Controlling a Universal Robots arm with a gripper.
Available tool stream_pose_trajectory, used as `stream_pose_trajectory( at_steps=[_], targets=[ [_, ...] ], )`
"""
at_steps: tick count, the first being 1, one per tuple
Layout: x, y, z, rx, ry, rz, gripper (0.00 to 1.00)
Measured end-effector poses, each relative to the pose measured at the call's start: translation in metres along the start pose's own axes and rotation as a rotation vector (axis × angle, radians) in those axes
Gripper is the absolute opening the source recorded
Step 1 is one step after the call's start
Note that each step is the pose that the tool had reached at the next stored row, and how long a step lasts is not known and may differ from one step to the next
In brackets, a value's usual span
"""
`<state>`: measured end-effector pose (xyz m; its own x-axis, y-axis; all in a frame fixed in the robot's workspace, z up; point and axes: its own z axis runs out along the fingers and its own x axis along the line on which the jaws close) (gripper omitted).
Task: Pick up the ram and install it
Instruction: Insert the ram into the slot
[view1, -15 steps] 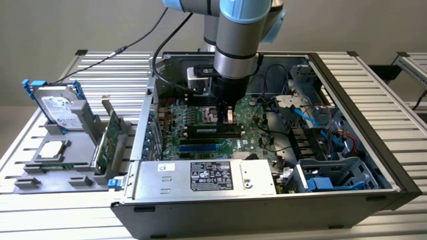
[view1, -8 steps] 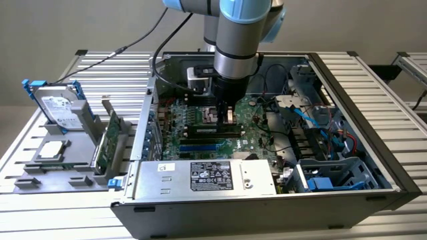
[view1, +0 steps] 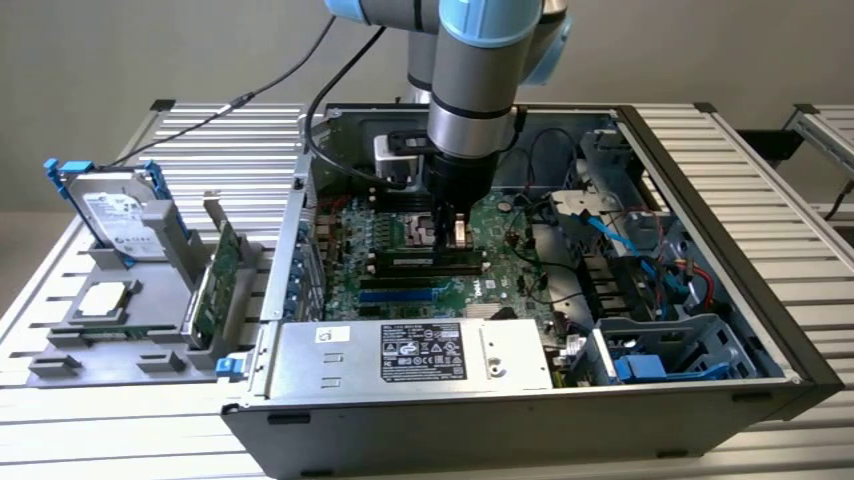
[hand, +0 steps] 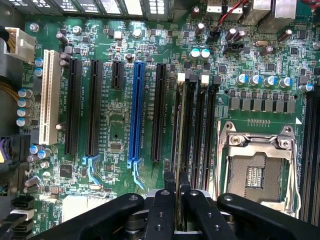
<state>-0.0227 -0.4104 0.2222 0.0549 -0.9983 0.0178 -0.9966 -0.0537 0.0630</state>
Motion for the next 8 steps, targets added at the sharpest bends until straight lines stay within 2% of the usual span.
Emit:
stream_pose_trajectory(
  at_steps=[8],
  targets=[
    [-0.0006,0.0003,0.0009,-0.0001,0.0001,0.000,0.14]
  ],
)
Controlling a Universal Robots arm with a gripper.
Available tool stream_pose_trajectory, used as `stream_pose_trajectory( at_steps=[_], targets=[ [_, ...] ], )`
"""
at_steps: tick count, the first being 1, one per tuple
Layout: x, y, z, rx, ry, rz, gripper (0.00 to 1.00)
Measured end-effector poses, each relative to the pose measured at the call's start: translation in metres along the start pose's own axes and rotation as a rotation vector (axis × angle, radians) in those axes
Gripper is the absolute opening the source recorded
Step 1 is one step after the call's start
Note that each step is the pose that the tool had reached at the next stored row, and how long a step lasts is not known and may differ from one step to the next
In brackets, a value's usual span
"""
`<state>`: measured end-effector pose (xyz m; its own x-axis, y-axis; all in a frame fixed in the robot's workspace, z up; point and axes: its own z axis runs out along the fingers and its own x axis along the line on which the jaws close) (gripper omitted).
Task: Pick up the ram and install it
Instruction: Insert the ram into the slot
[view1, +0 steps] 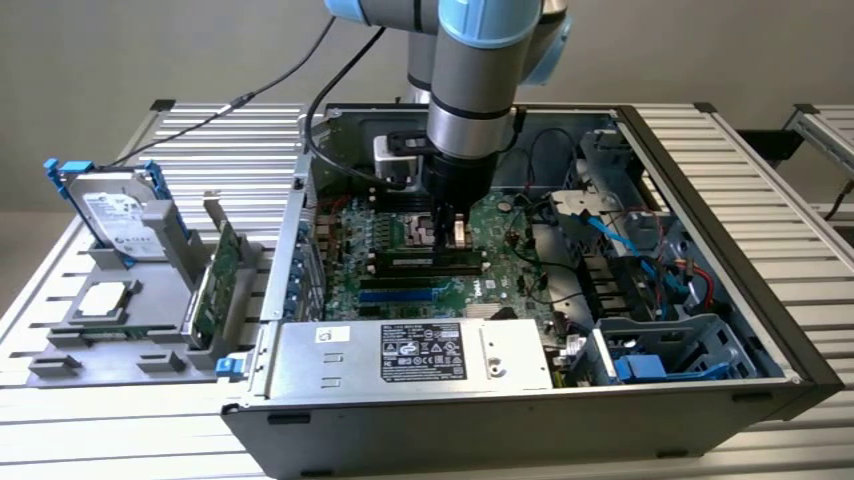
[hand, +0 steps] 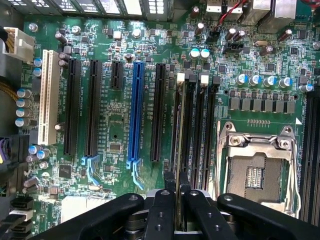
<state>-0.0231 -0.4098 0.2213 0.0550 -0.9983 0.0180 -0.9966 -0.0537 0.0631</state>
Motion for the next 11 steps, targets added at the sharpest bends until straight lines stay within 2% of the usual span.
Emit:
stream_pose_trajectory(
  at_steps=[11],
  targets=[
    [-0.0006,0.0000,0.0017,0.0002,-0.0003,0.000,0.14]
  ],
)
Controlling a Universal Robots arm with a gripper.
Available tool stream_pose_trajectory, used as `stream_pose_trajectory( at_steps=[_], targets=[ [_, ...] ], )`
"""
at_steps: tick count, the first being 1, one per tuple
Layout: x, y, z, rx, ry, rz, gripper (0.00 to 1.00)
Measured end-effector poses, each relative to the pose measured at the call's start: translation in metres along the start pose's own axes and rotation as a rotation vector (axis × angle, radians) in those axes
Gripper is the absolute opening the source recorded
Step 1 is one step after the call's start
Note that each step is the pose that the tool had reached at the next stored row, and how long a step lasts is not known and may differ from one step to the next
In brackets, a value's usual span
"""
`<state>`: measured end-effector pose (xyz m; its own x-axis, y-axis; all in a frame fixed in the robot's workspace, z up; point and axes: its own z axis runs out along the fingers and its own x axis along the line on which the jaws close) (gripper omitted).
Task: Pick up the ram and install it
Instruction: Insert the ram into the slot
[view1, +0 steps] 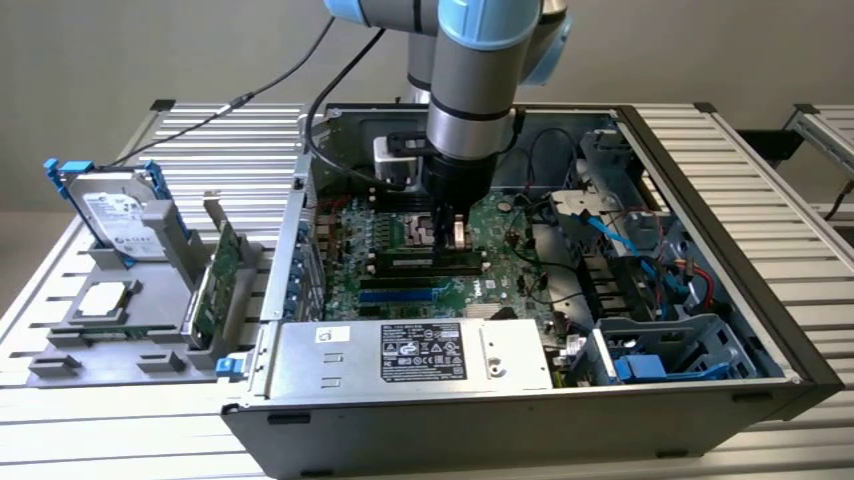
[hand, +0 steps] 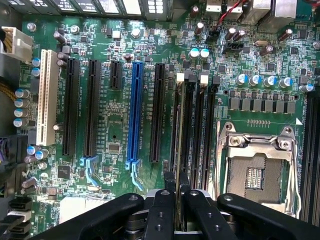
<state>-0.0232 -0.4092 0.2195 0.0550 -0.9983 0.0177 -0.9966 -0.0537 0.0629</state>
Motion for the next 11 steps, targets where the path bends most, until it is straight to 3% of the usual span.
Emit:
stream_pose_trajectory(
  at_steps=[8,9,11],
  targets=[
    [-0.0006,-0.0002,0.0026,-0.0002,0.0001,0.000,0.14],
    [-0.0006,-0.0002,0.0026,-0.0001,0.0001,0.000,0.15],
    [-0.0007,-0.0002,0.0026,-0.0001,0.0000,0.000,0.27]
  ],
)
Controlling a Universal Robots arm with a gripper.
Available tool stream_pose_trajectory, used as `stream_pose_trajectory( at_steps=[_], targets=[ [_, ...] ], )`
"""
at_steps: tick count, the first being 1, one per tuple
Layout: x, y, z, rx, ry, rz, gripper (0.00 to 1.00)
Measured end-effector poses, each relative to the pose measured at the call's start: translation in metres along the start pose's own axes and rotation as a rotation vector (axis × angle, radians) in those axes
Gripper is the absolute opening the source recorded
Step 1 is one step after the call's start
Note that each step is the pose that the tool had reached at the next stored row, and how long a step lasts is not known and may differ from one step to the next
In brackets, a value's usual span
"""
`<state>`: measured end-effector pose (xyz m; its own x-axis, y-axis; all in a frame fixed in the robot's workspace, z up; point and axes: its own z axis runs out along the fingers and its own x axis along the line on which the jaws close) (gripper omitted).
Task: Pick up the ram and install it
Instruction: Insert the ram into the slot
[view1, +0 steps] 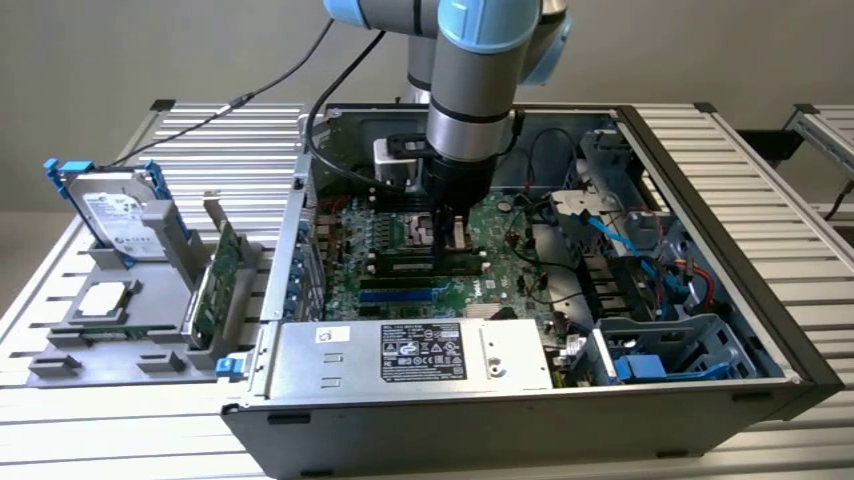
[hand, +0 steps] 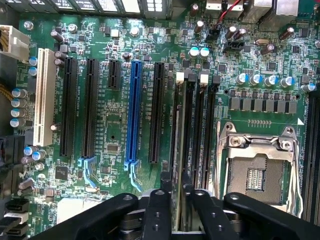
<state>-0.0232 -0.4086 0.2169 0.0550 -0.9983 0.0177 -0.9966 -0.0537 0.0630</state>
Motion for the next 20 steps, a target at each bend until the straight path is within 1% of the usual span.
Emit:
stream_pose_trajectory(
  at_steps=[1,3,5,6,10,13,17,18,19,20],
  targets=[
    [0.000,0.0000,0.0000,0.0000,0.0000,0.000,0.27],
    [0.000,0.0003,-0.0001,0.0000,-0.0001,0.000,0.39],
    [0.000,0.0011,-0.0021,0.0000,0.0000,0.000,0.39],
    [0.000,0.0017,-0.0039,-0.0001,0.0001,0.000,0.45],
    [0.000,0.0060,-0.0113,0.0000,0.0001,0.000,0.45],
    [0.000,0.0100,-0.0149,-0.0001,0.0000,0.001,0.45],
    [0.000,0.0124,-0.0194,-0.0001,-0.0004,0.004,0.45],
    [0.000,0.0124,-0.0198,-0.0001,-0.0004,0.004,0.43],
    [0.000,0.0124,-0.0198,0.0000,-0.0004,0.004,0.43],
    [0.000,0.0124,-0.0198,-0.0001,-0.0003,0.004,0.37]
  ],
)
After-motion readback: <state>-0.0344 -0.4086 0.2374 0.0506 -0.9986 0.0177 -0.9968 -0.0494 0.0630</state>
